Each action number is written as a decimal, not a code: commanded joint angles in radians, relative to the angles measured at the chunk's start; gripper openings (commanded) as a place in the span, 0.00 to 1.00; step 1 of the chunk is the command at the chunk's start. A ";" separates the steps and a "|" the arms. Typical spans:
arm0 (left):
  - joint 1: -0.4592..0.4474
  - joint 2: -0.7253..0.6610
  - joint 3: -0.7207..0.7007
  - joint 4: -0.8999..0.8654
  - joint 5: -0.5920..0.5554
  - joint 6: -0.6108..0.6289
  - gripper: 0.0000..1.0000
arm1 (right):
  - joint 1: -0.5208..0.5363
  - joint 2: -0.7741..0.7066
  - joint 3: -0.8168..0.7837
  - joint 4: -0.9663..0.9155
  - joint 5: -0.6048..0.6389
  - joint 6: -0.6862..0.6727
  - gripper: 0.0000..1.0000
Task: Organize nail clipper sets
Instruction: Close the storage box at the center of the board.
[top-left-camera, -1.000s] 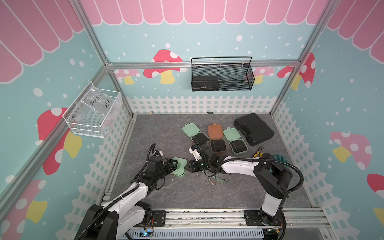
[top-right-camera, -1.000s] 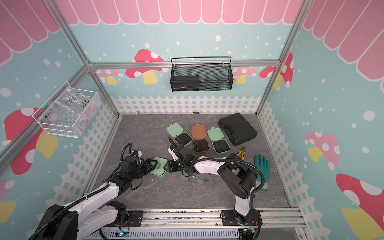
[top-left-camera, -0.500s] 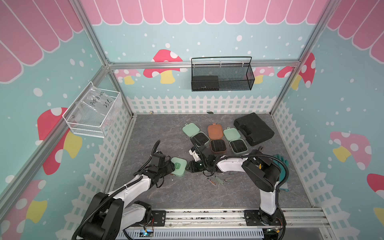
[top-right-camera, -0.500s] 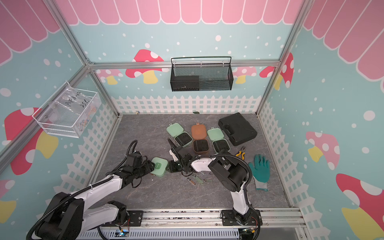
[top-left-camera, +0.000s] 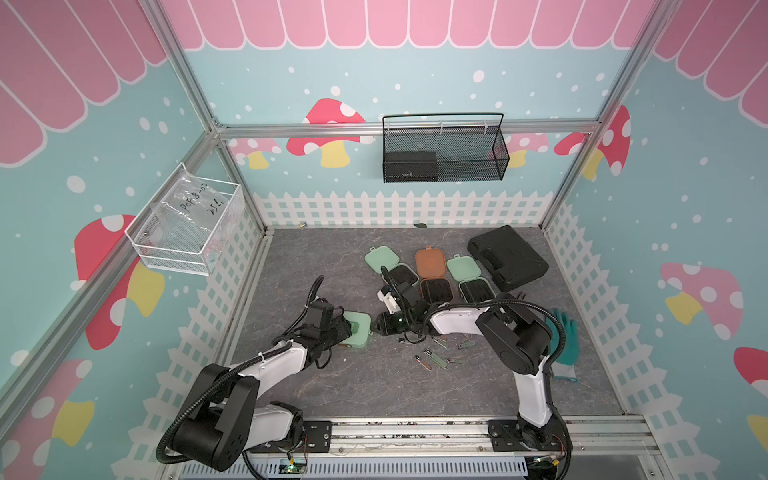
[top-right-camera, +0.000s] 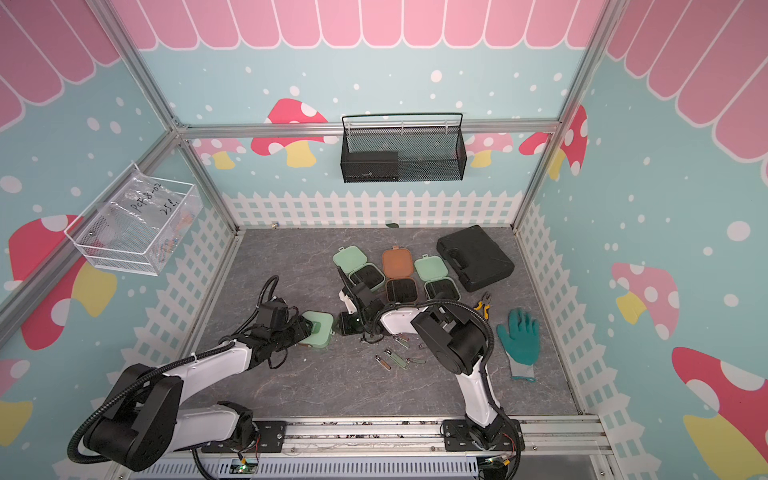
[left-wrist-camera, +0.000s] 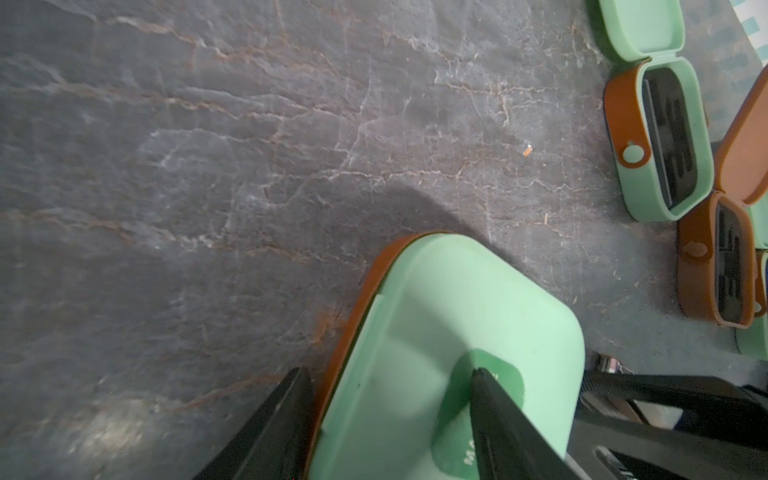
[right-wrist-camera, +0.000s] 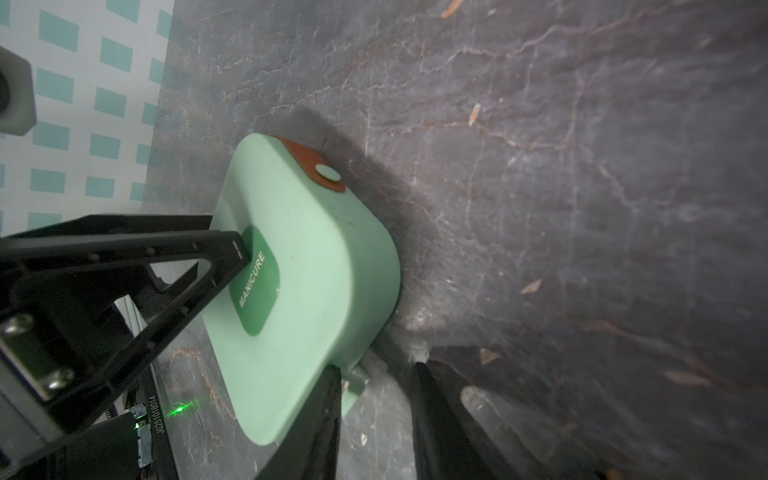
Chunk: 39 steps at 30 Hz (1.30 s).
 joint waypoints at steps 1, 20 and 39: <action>-0.006 0.030 -0.002 -0.027 0.027 0.002 0.59 | -0.001 0.021 0.029 -0.067 0.020 -0.043 0.32; -0.009 -0.051 -0.045 -0.103 -0.059 -0.094 0.56 | 0.048 -0.058 0.040 -0.132 0.041 -0.040 0.33; -0.010 -0.025 -0.061 -0.055 -0.031 -0.101 0.56 | 0.061 0.068 0.005 -0.094 0.027 0.012 0.28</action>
